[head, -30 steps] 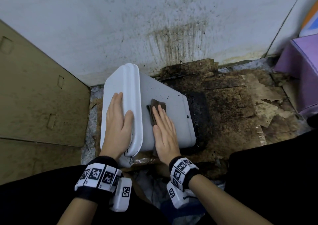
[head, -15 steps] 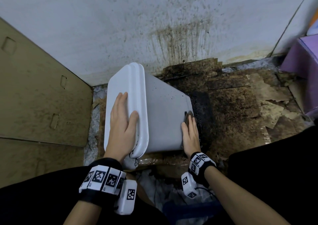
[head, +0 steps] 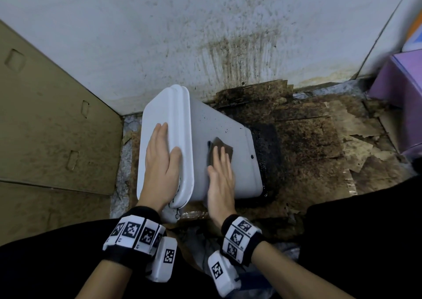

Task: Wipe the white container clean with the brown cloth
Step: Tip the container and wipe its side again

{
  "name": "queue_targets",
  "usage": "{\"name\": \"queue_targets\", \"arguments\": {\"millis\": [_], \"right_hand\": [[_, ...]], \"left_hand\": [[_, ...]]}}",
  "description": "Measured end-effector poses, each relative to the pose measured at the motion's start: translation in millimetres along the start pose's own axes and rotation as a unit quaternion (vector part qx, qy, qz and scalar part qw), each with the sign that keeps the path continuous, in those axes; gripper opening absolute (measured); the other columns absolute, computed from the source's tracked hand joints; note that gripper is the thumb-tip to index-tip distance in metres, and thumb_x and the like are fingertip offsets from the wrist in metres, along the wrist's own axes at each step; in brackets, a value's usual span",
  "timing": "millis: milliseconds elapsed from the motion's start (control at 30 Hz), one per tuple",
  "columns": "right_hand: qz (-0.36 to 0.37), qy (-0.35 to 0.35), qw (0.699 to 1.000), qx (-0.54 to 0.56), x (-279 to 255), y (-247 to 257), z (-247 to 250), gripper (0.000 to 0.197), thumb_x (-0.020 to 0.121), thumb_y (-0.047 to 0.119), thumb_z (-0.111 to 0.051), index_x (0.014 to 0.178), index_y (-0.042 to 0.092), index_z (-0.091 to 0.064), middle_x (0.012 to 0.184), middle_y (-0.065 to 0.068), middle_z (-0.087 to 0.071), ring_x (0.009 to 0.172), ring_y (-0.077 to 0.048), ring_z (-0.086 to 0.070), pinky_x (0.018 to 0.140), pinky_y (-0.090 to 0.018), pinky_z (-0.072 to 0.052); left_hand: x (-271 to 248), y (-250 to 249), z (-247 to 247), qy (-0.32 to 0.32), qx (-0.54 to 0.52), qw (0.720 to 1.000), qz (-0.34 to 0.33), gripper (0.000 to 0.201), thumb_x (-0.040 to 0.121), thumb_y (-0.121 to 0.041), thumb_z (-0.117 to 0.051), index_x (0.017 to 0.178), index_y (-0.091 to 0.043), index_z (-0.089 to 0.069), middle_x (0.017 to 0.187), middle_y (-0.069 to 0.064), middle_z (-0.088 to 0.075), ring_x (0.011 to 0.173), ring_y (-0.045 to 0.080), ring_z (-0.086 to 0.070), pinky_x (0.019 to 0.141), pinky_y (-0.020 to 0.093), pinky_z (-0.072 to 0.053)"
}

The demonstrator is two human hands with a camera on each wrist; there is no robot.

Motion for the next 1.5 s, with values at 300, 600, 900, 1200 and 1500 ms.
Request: {"name": "queue_targets", "arguments": {"millis": [300, 600, 900, 1200, 1500], "right_hand": [[0.117, 0.09, 0.989, -0.031, 9.5, 27.9, -7.2, 0.056, 0.108, 0.02, -0.024, 0.161, 0.031, -0.01, 0.168, 0.013, -0.002, 0.154, 0.002, 0.005, 0.128, -0.036, -0.001], [0.151, 0.175, 0.97, -0.078, 89.7, 45.7, -13.3, 0.055, 0.112, 0.028, -0.022, 0.161, 0.025, 0.003, 0.169, 0.005, 0.014, 0.153, -0.005, 0.016, 0.128, -0.04, 0.004], [0.158, 0.182, 0.962, -0.128, 121.4, 29.5, -6.8, 0.055, 0.111, 0.038, -0.016, 0.159, 0.032, 0.01, 0.167, 0.013, 0.019, 0.152, -0.003, 0.02, 0.125, -0.039, 0.006], [-0.015, 0.167, 0.967, -0.191, 135.9, -67.0, 44.6, 0.054, 0.112, 0.021, -0.016, 0.16, 0.007, 0.005, 0.168, -0.004, 0.015, 0.155, -0.018, 0.016, 0.122, -0.026, 0.013], [-0.131, 0.181, 0.959, -0.174, 141.8, -93.9, 72.6, 0.05, 0.112, 0.017, -0.013, 0.159, 0.002, -0.009, 0.169, -0.002, 0.011, 0.155, -0.018, 0.014, 0.121, -0.029, 0.005]], "left_hand": [[1.8, 6.5, -1.6, 0.024, 0.023, 0.999, -0.005, 0.064, 0.104, -0.041, -0.025, 0.163, -0.026, -0.005, 0.172, -0.006, -0.003, 0.156, 0.002, 0.0, 0.124, 0.023, 0.002], [0.8, 5.6, -4.4, 0.034, 0.042, 0.998, -0.035, 0.066, 0.105, -0.043, -0.024, 0.164, -0.022, -0.004, 0.172, -0.004, 0.002, 0.157, 0.004, 0.005, 0.125, 0.024, 0.004], [-1.7, 7.7, -1.4, 0.035, 0.027, 0.998, -0.034, 0.066, 0.104, -0.05, -0.025, 0.163, -0.028, -0.004, 0.172, -0.011, 0.001, 0.156, 0.0, 0.006, 0.127, 0.028, 0.001], [-4.4, 9.0, 6.6, 0.026, -0.007, 0.999, -0.022, 0.057, 0.105, -0.038, -0.034, 0.155, -0.045, -0.008, 0.17, -0.018, -0.005, 0.154, -0.005, -0.001, 0.125, 0.019, -0.003], [-2.8, 0.4, 4.9, 0.019, -0.013, 0.999, -0.045, 0.057, 0.105, -0.036, -0.037, 0.155, -0.047, -0.011, 0.168, -0.022, -0.007, 0.155, -0.002, -0.004, 0.125, 0.02, -0.007]]}}
Point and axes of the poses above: each hand's wrist, its own x-axis towards the middle knuckle, its own z-axis out of the back of the hand, y = z × x, the point moved 8 cm from there along x, towards the middle knuckle
